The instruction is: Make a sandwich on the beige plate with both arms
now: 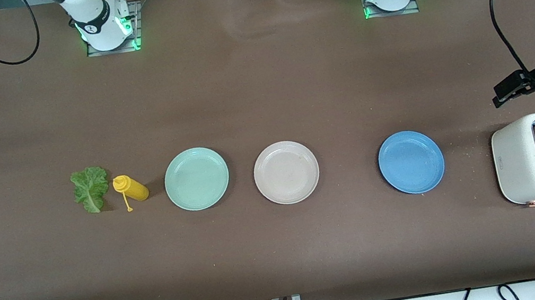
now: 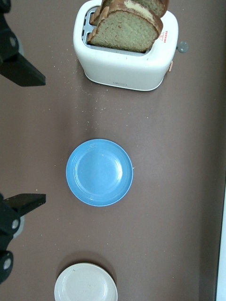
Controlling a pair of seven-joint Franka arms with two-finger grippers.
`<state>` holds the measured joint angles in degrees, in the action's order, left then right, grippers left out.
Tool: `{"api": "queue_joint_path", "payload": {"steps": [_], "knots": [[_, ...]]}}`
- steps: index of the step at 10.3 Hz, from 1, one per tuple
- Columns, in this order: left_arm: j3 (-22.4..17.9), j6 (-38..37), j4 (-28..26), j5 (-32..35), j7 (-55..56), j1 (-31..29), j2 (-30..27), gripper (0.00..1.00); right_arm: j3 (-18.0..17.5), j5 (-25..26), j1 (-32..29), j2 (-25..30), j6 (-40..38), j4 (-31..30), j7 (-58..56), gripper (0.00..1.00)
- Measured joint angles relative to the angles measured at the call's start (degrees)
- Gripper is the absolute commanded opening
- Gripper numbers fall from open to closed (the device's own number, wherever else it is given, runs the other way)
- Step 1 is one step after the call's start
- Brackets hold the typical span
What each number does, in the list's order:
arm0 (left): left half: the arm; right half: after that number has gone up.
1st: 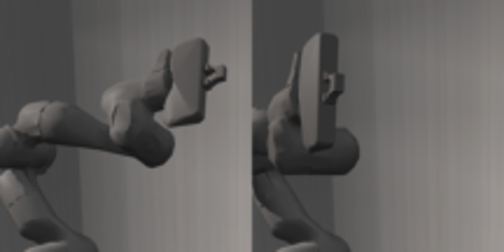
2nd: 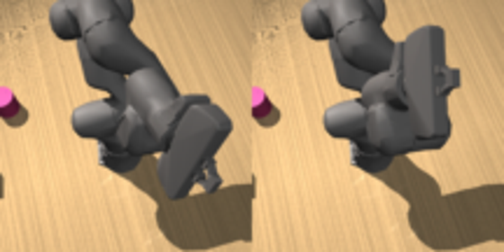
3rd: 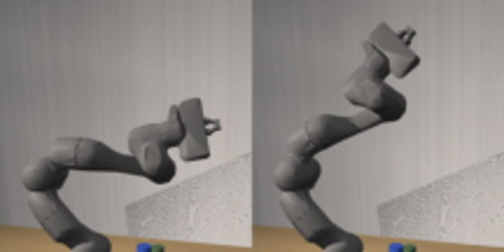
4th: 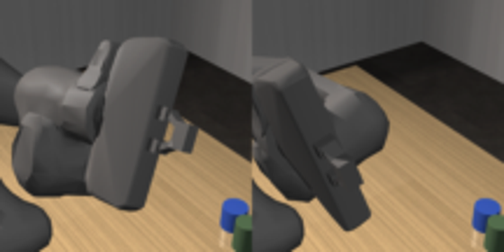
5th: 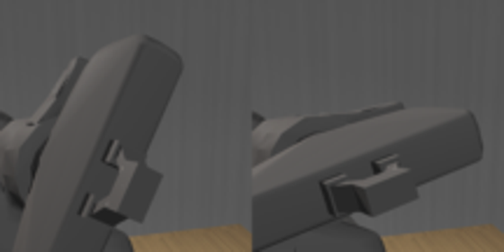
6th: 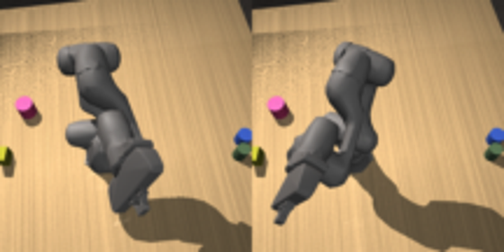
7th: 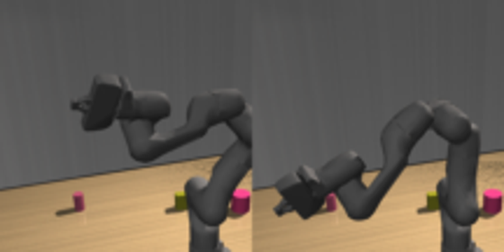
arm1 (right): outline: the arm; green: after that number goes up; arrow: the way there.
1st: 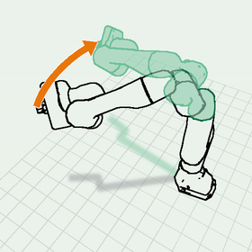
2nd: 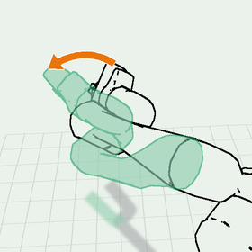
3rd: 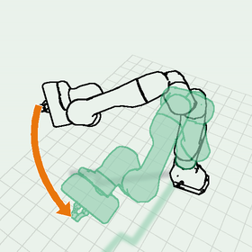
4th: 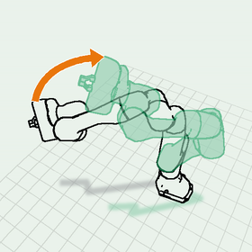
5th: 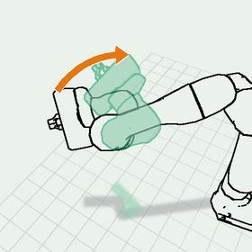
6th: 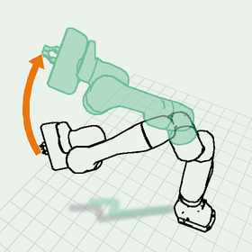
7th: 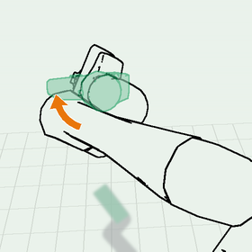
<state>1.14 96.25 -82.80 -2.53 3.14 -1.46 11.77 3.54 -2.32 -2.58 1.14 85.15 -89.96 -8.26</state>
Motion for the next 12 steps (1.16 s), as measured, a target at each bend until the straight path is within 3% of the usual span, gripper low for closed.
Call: {"api": "queue_joint_path", "payload": {"steps": [12], "knots": [[0.12,0.0,0.0,0.0,0.0,0.06,0.03,1.0,-0.01,1.32,-0.04,-0.91,2.41,-0.05,0.0,1.0]]}}
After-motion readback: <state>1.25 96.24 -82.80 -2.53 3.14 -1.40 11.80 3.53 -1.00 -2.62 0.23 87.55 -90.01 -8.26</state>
